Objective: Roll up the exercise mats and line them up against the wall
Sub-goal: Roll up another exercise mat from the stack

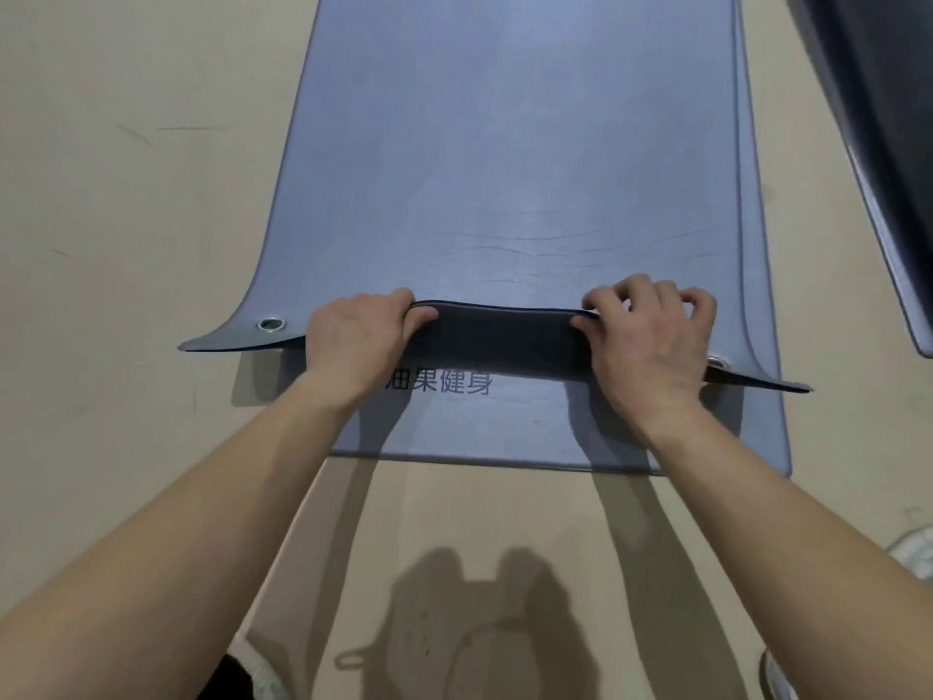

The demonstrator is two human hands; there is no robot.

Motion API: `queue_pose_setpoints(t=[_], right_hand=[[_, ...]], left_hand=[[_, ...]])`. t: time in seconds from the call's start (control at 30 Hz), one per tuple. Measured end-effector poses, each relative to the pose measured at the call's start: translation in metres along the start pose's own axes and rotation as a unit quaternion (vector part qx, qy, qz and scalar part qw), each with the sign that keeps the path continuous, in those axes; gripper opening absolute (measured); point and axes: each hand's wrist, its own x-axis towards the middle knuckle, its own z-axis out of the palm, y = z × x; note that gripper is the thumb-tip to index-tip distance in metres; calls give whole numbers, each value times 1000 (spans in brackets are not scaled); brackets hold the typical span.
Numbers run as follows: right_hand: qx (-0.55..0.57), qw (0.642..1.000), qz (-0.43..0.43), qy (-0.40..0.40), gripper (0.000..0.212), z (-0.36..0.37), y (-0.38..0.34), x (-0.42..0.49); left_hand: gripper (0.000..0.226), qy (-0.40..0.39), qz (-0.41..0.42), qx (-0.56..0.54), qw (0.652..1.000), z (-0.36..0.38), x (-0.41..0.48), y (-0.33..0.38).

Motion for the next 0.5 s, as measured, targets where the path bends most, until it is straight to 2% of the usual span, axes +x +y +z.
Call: queue_pose_setpoints(t=[0.07, 0.13, 0.2, 0.27, 0.3, 0.33, 0.4, 0.43, 0.5], right_hand=[[-33, 998, 0, 62, 24, 21, -17, 0], [-36, 996, 17, 77, 32, 35, -26, 12], [-8, 997, 8, 78, 28, 44, -26, 22], [21, 998, -25, 50, 10, 46, -23, 17], [31, 999, -37, 6, 26, 44, -22, 12], [26, 997, -58, -47, 50, 45, -19, 5], [12, 988, -87, -127, 87, 44, -13, -4], [7, 982, -99, -159, 92, 43, -11, -5], [12, 979, -110, -171, 89, 46, -8, -4]], left_hand=[[56, 0, 4, 18, 1000, 5, 21, -2], [55, 18, 23, 26, 999, 11, 40, -5], [52, 51, 54, 44, 996, 15, 53, -6], [49, 59, 50, 50, 996, 18, 55, -3], [47, 60, 34, 43, 997, 19, 54, -1], [44, 72, 12, 31, 997, 20, 51, 2], [37, 129, -18, 10, 991, 24, 44, 10], [34, 172, -20, 9, 985, 26, 39, 12], [30, 249, -4, 1, 968, 30, 27, 12]])
